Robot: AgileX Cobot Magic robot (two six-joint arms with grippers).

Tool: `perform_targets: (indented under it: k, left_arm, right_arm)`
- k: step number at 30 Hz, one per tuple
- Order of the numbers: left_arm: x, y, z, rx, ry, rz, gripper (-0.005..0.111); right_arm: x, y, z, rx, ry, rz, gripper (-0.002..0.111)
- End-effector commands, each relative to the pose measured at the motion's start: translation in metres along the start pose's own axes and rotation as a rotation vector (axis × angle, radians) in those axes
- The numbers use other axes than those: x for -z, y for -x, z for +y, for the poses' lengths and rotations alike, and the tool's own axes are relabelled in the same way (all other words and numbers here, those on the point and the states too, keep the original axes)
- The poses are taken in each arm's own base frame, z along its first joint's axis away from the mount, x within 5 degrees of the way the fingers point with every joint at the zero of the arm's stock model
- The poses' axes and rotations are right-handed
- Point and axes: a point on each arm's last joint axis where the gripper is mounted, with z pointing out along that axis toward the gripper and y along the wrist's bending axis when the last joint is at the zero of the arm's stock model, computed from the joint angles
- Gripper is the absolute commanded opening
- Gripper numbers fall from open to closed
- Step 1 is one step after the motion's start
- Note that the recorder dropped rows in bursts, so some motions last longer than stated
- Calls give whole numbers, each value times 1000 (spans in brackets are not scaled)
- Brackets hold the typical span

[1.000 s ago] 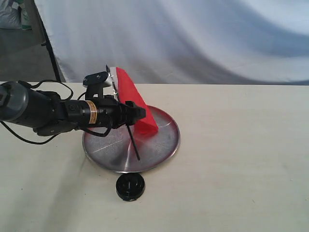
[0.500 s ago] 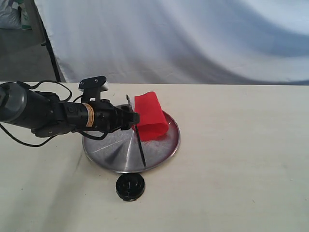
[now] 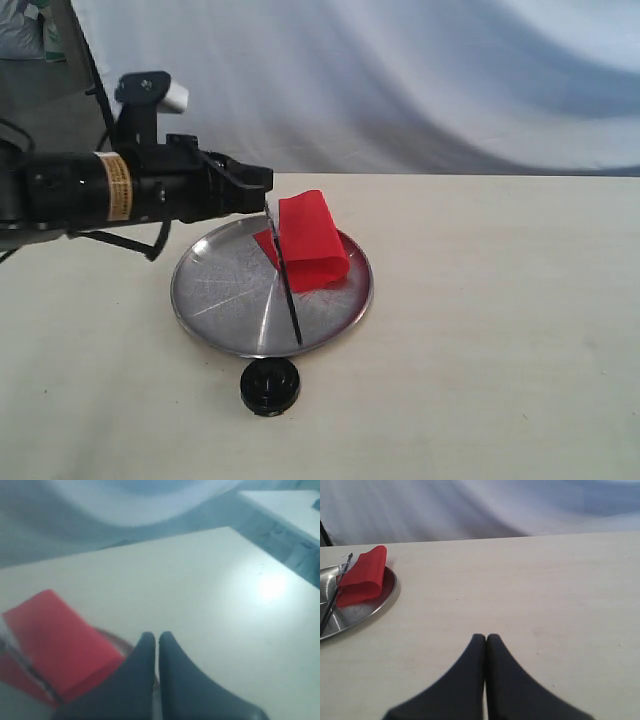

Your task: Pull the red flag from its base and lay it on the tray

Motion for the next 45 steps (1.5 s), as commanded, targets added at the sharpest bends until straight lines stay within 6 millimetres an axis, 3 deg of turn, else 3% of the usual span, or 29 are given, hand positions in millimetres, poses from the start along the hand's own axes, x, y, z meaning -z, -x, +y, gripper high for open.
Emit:
perform_targets:
  k: [1,4,9,15,20,24,29,45]
  left_arm:
    - [47,15,-33,-98,-97,-92,0]
    - [81,15,-50,-129,-94,-141,0]
    - [131,-2,-67,-163,-43,-189,0]
    - [191,-32,-75,-205,142,-260,0]
    - [222,-68,-79,-213,209,-332,0]
    - [234,-98,-80,-198,200,-383,0]
    - [235,-128,-76,-198,200,-383,0]
    - [236,-126,-82,-161,134,-417,0]
  right_arm:
    - [0,0,-1,10,-8,-8,0]
    - [0,0,-1,10,-8,-8,0]
    - [0,0,-1,10,-8,-8,0]
    - [0,0,-1,10,-8,-8,0]
    - [0,-1,-1,10,-8,-8,0]
    - [0,-1,-1,10,-8,-8,0]
    - [0,-1,-1,10,-8,-8,0]
    - [0,-1,-1,10,-8,-8,0]
